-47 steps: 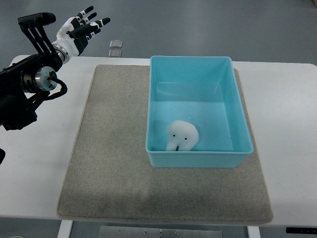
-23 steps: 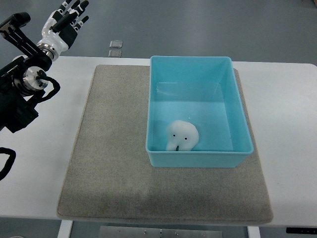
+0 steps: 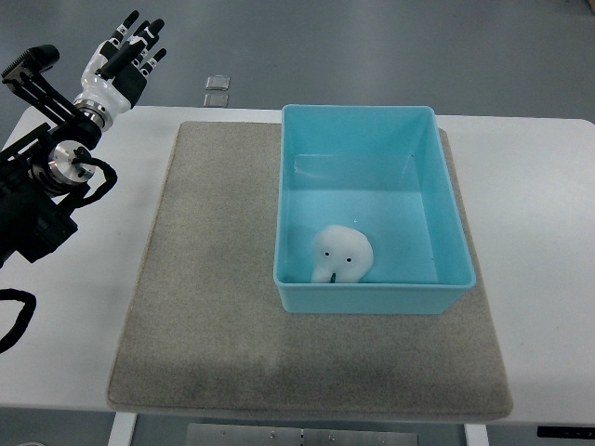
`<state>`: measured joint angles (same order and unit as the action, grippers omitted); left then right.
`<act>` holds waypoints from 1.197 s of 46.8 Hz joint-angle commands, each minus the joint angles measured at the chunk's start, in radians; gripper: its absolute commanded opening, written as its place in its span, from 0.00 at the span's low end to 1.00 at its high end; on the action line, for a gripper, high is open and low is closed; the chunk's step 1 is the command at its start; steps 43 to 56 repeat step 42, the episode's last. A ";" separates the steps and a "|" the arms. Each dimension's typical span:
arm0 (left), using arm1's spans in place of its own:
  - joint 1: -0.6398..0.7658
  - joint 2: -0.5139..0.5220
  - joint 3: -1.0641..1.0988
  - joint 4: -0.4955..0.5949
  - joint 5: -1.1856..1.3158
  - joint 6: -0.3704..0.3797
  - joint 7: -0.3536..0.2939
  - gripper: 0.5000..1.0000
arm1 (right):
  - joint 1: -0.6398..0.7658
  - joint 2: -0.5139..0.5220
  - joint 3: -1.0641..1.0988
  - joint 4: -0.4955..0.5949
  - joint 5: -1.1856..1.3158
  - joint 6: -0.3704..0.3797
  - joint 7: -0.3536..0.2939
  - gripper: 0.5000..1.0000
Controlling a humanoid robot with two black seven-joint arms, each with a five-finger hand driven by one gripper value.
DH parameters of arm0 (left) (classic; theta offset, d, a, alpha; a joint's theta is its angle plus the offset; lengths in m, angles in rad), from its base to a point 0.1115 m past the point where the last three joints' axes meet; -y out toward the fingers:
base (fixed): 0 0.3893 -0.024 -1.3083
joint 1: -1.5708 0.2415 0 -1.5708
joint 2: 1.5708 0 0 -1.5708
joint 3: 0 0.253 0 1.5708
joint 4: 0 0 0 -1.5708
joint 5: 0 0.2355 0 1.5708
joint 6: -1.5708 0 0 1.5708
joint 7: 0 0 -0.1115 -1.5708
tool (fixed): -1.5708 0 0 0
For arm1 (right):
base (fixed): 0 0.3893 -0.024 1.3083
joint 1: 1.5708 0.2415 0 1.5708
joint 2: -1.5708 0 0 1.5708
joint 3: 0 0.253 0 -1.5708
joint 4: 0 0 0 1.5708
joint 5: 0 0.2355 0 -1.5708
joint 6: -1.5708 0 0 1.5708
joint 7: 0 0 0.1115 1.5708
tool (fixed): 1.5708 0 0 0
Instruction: Place white toy into blue box with left hand
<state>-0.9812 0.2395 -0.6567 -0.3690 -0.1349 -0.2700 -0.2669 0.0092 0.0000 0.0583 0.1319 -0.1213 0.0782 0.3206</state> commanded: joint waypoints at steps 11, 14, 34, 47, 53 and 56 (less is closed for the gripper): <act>0.003 -0.017 0.002 0.004 0.001 0.000 0.000 0.98 | 0.000 0.000 0.000 0.000 0.000 0.000 0.000 0.87; 0.003 -0.017 0.000 0.004 0.001 0.000 0.000 0.98 | 0.000 0.000 0.000 0.000 0.000 0.000 0.000 0.87; 0.013 -0.035 0.000 0.004 0.001 0.000 0.000 0.98 | 0.000 0.000 0.000 0.006 -0.009 0.009 0.000 0.87; 0.029 -0.035 0.000 0.004 0.001 0.002 0.000 0.98 | 0.000 0.000 0.000 0.014 -0.009 0.015 0.000 0.87; 0.029 -0.035 0.000 0.004 0.001 0.002 0.000 0.98 | 0.000 0.000 0.000 0.014 -0.009 0.015 0.000 0.87; 0.029 -0.035 0.000 0.004 0.001 0.002 0.000 0.98 | 0.000 0.000 0.000 0.014 -0.009 0.015 0.000 0.87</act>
